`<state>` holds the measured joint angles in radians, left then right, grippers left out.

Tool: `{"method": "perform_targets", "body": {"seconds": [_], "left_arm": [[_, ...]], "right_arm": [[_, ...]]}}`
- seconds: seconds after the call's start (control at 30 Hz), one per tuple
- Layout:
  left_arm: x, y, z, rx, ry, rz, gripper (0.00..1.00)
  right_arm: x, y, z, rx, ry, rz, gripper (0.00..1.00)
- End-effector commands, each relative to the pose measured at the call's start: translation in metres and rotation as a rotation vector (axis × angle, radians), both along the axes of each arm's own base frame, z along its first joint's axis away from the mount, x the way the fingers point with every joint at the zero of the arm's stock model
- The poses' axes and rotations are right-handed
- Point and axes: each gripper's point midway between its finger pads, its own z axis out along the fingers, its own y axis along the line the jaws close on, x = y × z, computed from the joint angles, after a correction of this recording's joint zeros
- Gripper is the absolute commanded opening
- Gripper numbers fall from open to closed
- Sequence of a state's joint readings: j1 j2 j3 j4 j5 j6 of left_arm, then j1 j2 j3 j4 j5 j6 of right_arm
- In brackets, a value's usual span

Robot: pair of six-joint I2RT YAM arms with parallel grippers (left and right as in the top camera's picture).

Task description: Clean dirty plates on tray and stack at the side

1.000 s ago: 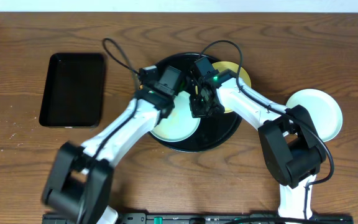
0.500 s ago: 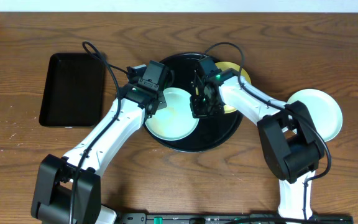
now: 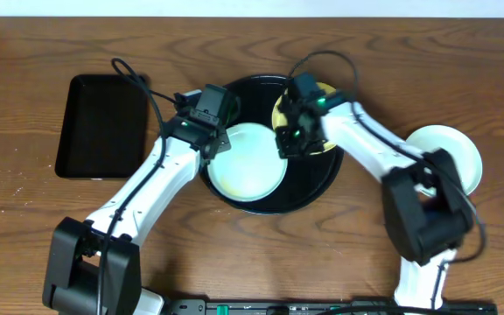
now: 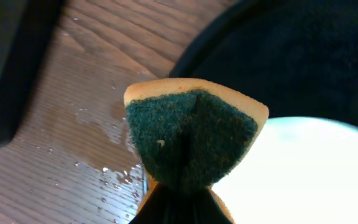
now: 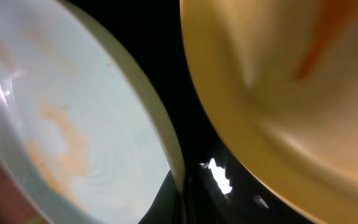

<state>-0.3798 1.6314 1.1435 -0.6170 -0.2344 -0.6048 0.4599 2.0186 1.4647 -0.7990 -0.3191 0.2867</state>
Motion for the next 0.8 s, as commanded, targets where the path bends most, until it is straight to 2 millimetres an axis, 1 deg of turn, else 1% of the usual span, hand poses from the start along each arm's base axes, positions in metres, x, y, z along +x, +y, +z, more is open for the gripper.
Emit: {"method": "perform_targets", "body": {"seconds": [0.0, 0.07, 0.13, 0.27, 0.37, 0.43, 0.53, 0.77], "left_arm": [[0.009, 0.012, 0.011, -0.005, -0.031, 0.034, 0.07], [0.011, 0.021, 0.011, -0.005, -0.031, 0.057, 0.07], [0.013, 0.029, 0.011, -0.004, -0.031, 0.080, 0.08], [0.015, 0.048, 0.011, -0.004, -0.031, 0.130, 0.07], [0.017, 0.064, 0.011, -0.003, -0.032, 0.173, 0.08], [0.017, 0.073, 0.011, -0.003, -0.031, 0.196, 0.08], [0.017, 0.080, 0.010, -0.019, -0.026, 0.214, 0.08], [0.018, 0.083, 0.010, -0.029, -0.024, 0.224, 0.08]], "right_arm": [[0.014, -0.011, 0.061, 0.083, -0.147, 0.037, 0.01], [0.018, -0.022, 0.076, 0.087, -0.186, 0.036, 0.01], [0.023, -0.031, 0.086, 0.077, -0.224, 0.036, 0.01], [0.037, -0.059, 0.092, -0.066, -0.312, -0.024, 0.01], [0.044, -0.071, 0.093, -0.163, -0.358, -0.045, 0.01], [0.046, -0.074, 0.093, -0.221, -0.382, -0.058, 0.01], [0.047, -0.076, 0.094, -0.307, -0.421, -0.084, 0.01], [0.043, -0.061, 0.103, -0.435, -0.517, -0.104, 0.01]]}}
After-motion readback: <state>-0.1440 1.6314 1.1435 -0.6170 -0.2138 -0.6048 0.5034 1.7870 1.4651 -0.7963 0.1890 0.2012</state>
